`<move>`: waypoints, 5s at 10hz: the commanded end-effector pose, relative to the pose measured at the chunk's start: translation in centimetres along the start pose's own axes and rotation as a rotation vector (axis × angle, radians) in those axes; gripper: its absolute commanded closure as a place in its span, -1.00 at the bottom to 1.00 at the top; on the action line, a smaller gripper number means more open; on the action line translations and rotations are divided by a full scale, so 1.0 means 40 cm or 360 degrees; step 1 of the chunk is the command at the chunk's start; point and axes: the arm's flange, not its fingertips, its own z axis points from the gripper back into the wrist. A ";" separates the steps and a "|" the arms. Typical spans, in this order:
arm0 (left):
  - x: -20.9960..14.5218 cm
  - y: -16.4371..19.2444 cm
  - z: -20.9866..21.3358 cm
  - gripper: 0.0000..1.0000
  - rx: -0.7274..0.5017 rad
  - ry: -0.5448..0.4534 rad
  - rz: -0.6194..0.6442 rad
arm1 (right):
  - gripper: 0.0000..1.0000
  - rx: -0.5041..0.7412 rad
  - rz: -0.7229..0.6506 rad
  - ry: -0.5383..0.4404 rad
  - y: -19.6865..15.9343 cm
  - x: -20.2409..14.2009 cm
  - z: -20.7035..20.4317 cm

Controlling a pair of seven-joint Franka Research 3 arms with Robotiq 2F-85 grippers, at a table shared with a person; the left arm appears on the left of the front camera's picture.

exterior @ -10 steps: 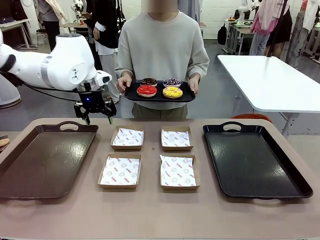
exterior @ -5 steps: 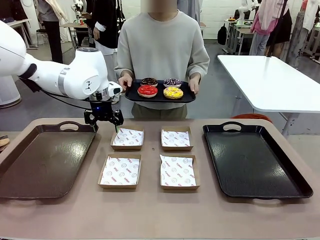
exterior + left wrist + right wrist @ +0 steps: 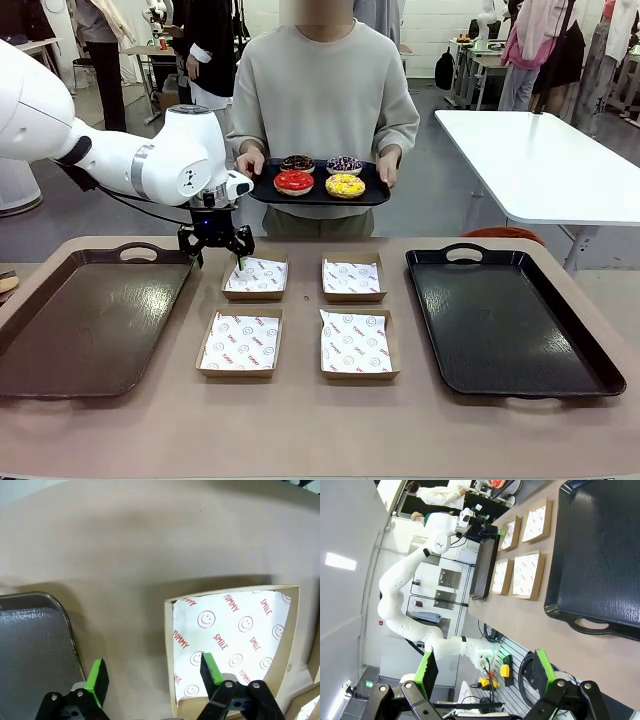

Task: Individually package the donuts and arrange them on the tray.
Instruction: Pick up one Paper togo box, then place the picked Paper togo box on the Handle tray while simultaneously picking up another Paper togo box from the table with the other hand.

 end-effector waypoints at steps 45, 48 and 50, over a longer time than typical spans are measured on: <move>-0.034 -0.080 0.482 1.00 -0.0090 0.0002 0.0062 | -1.00 0.0016 0.0025 -0.0001 -0.002 -0.003 0.002; -0.034 -0.080 0.482 1.00 -0.0090 0.0002 0.0062 | -1.00 0.0016 0.0025 -0.0001 -0.002 -0.003 0.002; -0.034 -0.080 0.482 1.00 -0.0090 0.0002 0.0062 | -1.00 0.0016 0.0025 -0.0001 -0.002 -0.003 0.002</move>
